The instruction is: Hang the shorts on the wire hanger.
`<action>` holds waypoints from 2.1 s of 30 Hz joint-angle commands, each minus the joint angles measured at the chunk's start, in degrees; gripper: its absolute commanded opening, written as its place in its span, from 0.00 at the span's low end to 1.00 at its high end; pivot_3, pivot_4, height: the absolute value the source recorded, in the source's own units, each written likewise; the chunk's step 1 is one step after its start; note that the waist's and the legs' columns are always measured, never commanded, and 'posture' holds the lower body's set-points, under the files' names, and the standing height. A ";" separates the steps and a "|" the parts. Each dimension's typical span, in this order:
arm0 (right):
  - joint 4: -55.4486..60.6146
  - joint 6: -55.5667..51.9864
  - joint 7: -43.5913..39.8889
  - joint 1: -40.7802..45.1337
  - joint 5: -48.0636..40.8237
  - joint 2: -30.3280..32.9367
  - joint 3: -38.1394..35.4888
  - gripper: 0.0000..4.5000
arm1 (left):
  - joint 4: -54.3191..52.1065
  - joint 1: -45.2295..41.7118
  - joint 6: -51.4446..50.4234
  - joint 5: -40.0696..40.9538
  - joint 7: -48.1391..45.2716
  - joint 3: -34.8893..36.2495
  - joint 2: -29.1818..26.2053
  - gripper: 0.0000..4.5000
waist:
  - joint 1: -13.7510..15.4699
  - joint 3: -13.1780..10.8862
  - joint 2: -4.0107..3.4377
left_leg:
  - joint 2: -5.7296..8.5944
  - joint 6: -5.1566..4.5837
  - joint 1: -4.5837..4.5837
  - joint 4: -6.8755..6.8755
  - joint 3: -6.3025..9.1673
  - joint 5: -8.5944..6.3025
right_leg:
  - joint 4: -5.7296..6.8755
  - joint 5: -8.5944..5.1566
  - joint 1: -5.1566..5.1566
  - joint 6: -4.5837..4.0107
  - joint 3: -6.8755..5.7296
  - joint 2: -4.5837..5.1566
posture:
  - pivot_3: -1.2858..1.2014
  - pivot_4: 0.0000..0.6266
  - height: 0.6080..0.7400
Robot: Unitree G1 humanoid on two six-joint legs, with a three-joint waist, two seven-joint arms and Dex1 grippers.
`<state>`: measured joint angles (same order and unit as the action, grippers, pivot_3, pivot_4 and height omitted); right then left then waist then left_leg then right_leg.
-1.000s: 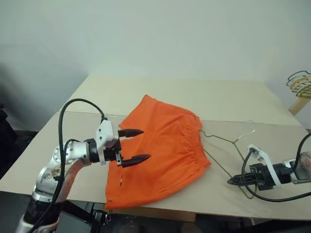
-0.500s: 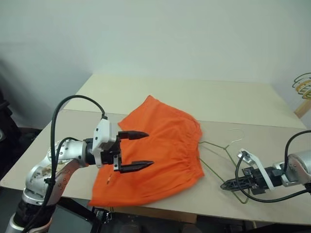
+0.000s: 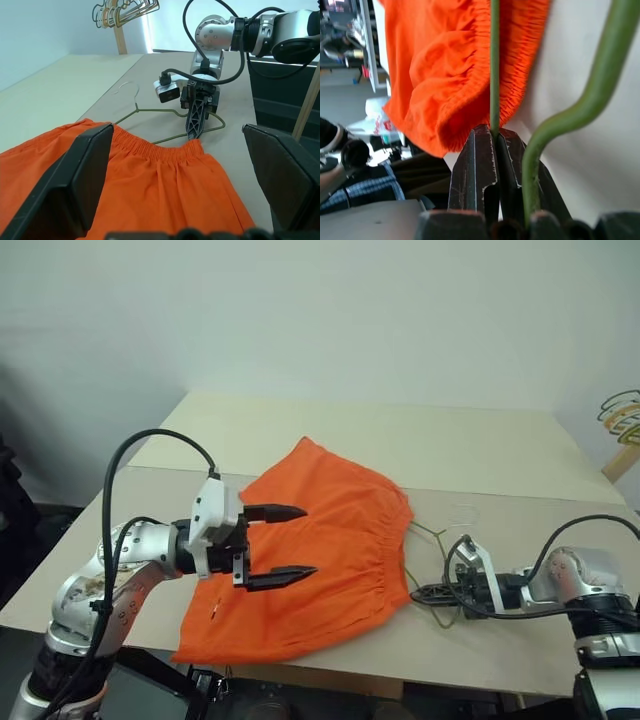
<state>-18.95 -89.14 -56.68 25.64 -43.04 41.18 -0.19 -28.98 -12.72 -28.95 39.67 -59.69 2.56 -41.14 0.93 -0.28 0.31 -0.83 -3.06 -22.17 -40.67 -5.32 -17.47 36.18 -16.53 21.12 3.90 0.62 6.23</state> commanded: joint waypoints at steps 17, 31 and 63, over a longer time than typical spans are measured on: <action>32.95 14.90 17.07 -1.12 7.52 4.24 -6.73 0.00 | 8.97 -12.94 3.32 -3.82 0.58 -1.29 1.63 0.99 | -0.23 -0.02 -0.05 | 0.03 0.01 -0.09 0.00 0.02 0.01 | -0.01 0.01 0.08 0.03 0.00 -0.01 | 0.50 0.00 1.00; 43.95 34.32 8.15 15.95 26.07 13.96 20.83 0.00 | 54.63 -48.84 32.18 -24.59 -26.63 -13.55 2.12 0.99 | -4.58 -0.07 -0.04 | 0.10 0.02 -0.16 -0.05 -0.12 0.02 | -0.07 -0.02 0.21 0.08 0.02 -0.15 | 0.47 0.00 1.00; 40.17 39.38 -5.06 24.67 34.86 13.16 24.44 0.18 | 73.88 -54.76 46.66 -39.47 -32.22 -22.57 6.37 0.00 | -6.82 -0.10 -0.05 | 0.00 -0.02 -1.08 -0.47 -0.09 0.02 | 0.94 -0.05 1.29 0.15 0.12 -0.10 | 0.46 0.00 1.00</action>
<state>19.85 -50.69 -61.25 48.86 -8.44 53.56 27.67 45.85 -67.16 18.47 0.05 -91.73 -21.34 -34.78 -5.89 -0.38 0.26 -0.83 -3.08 -23.24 -41.14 -5.41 -17.45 37.13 -16.58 22.41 4.05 0.74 6.12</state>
